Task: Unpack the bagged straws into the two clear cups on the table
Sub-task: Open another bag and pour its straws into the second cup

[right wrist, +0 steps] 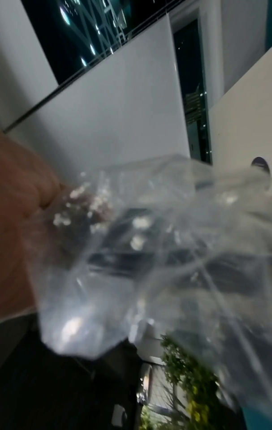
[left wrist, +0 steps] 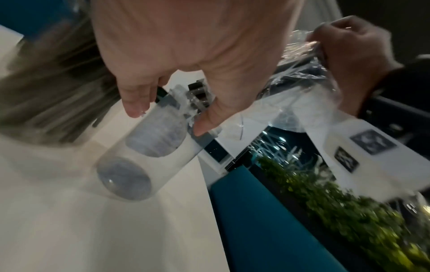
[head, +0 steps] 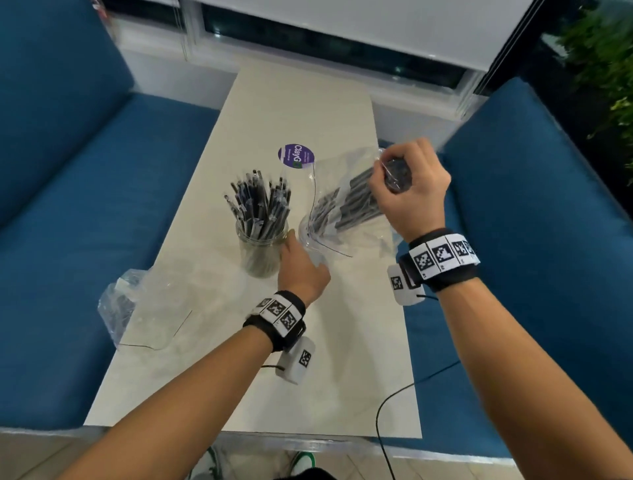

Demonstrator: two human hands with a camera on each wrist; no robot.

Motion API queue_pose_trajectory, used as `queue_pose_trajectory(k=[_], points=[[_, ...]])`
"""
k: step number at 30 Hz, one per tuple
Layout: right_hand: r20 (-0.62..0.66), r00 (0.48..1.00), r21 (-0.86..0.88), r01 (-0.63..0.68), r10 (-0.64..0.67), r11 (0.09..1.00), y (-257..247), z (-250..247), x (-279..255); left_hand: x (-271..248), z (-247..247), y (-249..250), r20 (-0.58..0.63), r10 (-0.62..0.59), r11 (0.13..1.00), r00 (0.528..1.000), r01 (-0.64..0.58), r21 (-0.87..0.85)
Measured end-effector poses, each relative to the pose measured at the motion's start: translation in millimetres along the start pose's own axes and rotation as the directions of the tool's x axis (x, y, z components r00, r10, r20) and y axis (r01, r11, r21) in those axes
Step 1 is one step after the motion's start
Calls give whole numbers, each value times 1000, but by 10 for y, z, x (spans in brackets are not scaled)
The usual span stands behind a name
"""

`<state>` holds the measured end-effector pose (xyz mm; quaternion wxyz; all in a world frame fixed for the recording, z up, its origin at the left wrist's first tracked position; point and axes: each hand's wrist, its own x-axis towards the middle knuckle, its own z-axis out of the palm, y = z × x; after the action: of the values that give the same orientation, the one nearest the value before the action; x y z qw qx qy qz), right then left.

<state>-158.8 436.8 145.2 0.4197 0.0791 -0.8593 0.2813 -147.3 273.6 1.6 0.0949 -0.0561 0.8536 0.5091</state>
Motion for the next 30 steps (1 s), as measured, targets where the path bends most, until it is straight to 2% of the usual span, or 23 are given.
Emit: queue_pose_trajectory(k=[4, 9, 14, 19, 21, 24, 25, 26, 27, 30], points=[[38, 998, 15, 59, -59, 998, 54, 65, -123, 135, 136, -29, -4, 19, 999, 1000, -19, -33], [100, 993, 39, 52, -56, 998, 62, 83, -111, 207, 211, -100, -28, 69, 993, 997, -72, -92], [260, 966, 33, 4, -13, 999, 93, 114, 143, 223, 239, -156, -12, 138, 990, 990, -138, -23], [355, 930, -108, -57, 93, 992, 14, 269, 277, 238, 258, -200, -28, 166, 985, 986, -167, -50], [460, 880, -162, -46, 117, 986, -37, 289, 303, 265, 273, -233, -25, 167, 984, 986, -168, -63], [685, 710, -128, -102, 162, 987, -101, 254, 354, 284, 275, -250, -19, 156, 986, 988, -157, -63], [728, 664, -128, -109, 168, 986, -111, 241, 362, 287, 271, -251, -17, 157, 986, 987, -158, -59], [746, 645, -134, -104, 169, 985, -116, 233, 355, 289, 269, -253, -18, 159, 985, 987, -160, -65], [737, 655, -141, -96, 170, 985, -120, 233, 335, 291, 266, -262, -16, 154, 985, 988, -154, -75], [657, 735, -142, -96, 166, 985, -124, 244, 258, 315, 267, -303, -26, 160, 982, 987, -162, -101]])
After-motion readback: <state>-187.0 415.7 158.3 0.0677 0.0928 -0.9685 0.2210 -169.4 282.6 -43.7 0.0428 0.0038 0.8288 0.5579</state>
